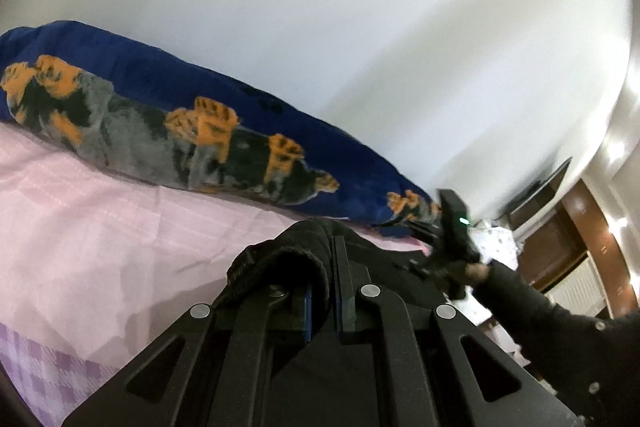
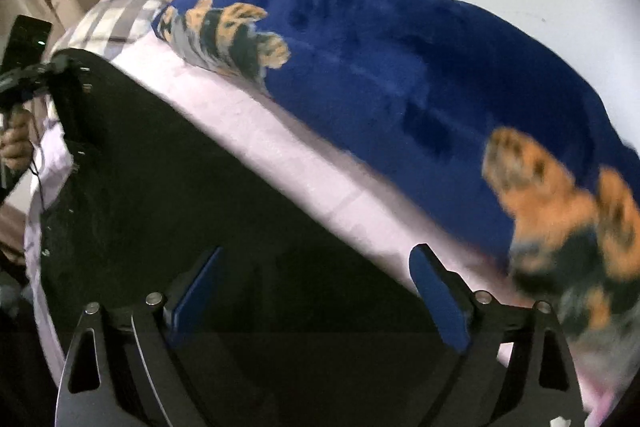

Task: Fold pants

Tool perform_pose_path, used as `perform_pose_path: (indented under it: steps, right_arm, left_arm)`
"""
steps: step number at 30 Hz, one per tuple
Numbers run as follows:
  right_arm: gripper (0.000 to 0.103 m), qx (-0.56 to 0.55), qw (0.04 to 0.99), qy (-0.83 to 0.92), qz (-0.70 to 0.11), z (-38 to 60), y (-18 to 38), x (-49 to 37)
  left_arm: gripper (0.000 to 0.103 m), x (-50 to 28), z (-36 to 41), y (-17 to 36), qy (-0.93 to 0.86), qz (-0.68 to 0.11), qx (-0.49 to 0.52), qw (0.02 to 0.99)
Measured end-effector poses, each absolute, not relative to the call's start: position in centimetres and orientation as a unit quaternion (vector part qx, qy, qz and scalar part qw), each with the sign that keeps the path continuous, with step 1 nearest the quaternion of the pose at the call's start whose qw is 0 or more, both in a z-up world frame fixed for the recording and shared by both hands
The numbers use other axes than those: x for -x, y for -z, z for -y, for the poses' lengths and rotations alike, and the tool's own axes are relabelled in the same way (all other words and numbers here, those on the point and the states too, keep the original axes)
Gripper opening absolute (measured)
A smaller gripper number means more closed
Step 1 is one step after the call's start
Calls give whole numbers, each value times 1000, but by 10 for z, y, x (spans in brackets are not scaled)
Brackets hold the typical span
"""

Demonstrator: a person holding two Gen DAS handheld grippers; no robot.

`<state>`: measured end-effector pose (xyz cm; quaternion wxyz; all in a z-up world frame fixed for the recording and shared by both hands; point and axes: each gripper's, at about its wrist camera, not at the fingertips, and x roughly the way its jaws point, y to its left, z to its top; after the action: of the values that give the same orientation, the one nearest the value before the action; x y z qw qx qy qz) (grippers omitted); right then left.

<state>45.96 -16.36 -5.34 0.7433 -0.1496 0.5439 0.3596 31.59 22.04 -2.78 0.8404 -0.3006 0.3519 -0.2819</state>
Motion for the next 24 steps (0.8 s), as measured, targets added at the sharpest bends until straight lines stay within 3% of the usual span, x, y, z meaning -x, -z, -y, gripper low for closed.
perform_pose_path:
  steps: [4,7,10,12,13,24]
  right_arm:
    - [90,144,683,-406,-590,161,73,-485]
    - [84,151,647,-421,-618,162,88,-492]
    - [55,165,636,-421,-625,167,96,-492]
    - [21,172,645,-419,-615,169,94,-486]
    - [15,176,651,-416,-609,171,91,-482]
    - [10,211,800,-286,-484,184,-8,-346]
  left_arm:
    - [7,-314,-221,24,280,-349,294,845]
    - [7,-314,-226,26,273,-353,292,846]
    - [7,-316,-227,30,266,-358,290,846]
    - [7,-319,-224,32,262,-364,283,848]
    - [7,-320,-223,32,257,-367,278,850]
    - [8,-268,-221,6,269,-375,220,859]
